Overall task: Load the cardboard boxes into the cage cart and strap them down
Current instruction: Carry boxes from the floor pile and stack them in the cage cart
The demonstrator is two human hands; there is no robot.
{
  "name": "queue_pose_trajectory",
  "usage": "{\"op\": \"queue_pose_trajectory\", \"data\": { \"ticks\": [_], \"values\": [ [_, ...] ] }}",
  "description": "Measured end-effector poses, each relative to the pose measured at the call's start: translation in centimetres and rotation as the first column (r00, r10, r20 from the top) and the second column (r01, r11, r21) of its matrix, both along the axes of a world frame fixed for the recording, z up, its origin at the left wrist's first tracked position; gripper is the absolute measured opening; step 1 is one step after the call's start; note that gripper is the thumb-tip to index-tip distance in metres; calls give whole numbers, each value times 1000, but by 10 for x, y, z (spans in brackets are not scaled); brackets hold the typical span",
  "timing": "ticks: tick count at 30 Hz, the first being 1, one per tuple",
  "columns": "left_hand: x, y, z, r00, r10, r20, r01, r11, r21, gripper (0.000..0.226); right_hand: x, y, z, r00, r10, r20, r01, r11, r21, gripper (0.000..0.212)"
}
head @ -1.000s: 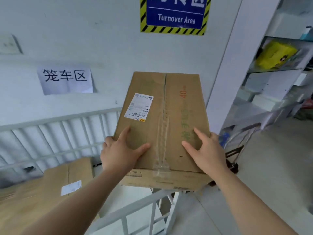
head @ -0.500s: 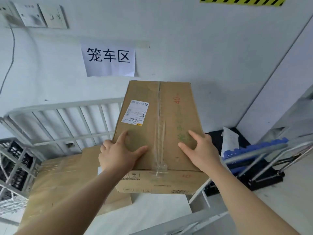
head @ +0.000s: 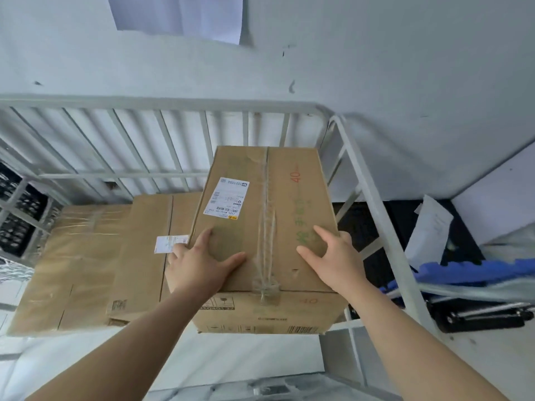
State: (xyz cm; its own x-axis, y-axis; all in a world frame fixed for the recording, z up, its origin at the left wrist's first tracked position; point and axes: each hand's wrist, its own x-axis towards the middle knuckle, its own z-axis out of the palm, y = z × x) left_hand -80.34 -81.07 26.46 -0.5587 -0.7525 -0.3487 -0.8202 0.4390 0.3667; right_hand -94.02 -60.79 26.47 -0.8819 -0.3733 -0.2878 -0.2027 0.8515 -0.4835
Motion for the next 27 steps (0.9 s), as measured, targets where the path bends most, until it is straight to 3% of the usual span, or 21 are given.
{"op": "queue_pose_trajectory", "data": {
  "ticks": [10,27],
  "values": [
    [-45,-1,-127,991,100,89,-108,990,91,97,-61,-15,-125,996,47,80,-53,997,65,70],
    [-90,-38,-309,986,94,138,-110,987,113,94,-106,-54,-303,993,39,114,-51,993,103,72]
  ]
}}
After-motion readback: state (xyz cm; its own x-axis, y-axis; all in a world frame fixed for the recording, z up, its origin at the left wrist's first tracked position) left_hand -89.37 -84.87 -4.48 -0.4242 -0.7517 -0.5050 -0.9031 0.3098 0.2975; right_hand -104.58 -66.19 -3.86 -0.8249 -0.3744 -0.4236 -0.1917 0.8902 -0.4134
